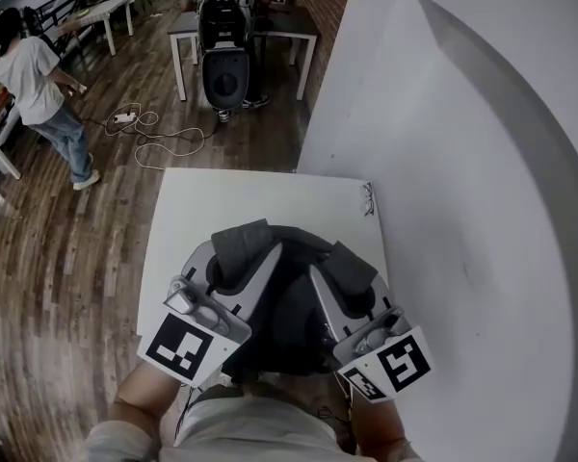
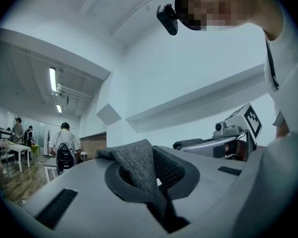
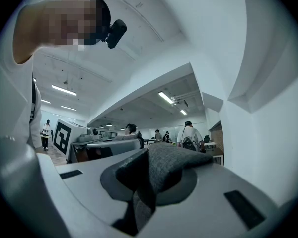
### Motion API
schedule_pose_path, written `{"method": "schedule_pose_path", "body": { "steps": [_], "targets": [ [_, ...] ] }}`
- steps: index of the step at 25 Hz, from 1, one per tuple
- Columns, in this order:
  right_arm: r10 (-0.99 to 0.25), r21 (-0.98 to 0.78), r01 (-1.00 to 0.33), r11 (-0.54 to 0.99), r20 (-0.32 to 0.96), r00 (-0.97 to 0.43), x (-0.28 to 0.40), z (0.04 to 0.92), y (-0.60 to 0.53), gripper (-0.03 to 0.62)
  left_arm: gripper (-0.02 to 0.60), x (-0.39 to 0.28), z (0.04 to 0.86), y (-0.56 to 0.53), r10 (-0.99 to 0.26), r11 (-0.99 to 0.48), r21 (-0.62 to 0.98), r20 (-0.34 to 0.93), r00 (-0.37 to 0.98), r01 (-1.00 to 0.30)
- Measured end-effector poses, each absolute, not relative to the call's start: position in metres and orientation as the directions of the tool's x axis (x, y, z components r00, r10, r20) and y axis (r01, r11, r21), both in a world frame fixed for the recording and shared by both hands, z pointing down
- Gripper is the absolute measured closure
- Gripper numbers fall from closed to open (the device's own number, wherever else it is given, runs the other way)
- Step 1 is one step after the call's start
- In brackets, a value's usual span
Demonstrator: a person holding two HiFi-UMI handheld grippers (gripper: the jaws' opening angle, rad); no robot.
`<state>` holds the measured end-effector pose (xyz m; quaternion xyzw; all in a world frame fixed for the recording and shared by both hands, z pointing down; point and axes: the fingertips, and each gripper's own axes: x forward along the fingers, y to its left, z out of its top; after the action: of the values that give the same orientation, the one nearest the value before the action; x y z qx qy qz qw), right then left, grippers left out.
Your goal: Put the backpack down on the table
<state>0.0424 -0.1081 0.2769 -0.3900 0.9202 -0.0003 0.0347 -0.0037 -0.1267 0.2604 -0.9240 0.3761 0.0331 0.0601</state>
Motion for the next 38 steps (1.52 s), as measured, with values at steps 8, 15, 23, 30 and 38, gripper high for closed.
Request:
{"method": "schedule_pose_path", "body": {
  "steps": [8, 15, 23, 30, 38],
  "targets": [
    [-0.732, -0.012, -0.732, 0.681, -0.053, -0.68, 0.05, 0.288, -0.159, 0.531, 0.54, 0.005, 0.275, -0.18, -0.723, -0.674, -0.114, -0.103, 0.683, -0.73],
    [-0.75, 0.002, -0.75, 0.661, -0.032, -0.661, 0.048, 0.303, -0.197, 0.531, 0.54, -0.001, 0.294, -0.204, -0.745, -0.654, -0.1, -0.09, 0.661, -0.75],
    [-0.747, 0.037, -0.746, 0.665, 0.005, -0.665, 0.039, 0.319, -0.241, 0.531, 0.54, -0.011, 0.311, -0.243, -0.779, -0.613, -0.128, -0.064, 0.624, -0.779],
    [-0.763, 0.065, -0.76, 0.646, 0.047, -0.645, 0.04, 0.339, -0.265, 0.531, 0.54, -0.008, 0.33, -0.266, -0.781, -0.608, -0.166, -0.051, 0.623, -0.776],
    [-0.787, 0.086, -0.782, 0.617, 0.075, -0.612, 0.044, 0.364, -0.285, 0.531, 0.539, -0.006, 0.357, -0.28, -0.792, -0.601, -0.144, -0.019, 0.61, -0.786]
  ]
}}
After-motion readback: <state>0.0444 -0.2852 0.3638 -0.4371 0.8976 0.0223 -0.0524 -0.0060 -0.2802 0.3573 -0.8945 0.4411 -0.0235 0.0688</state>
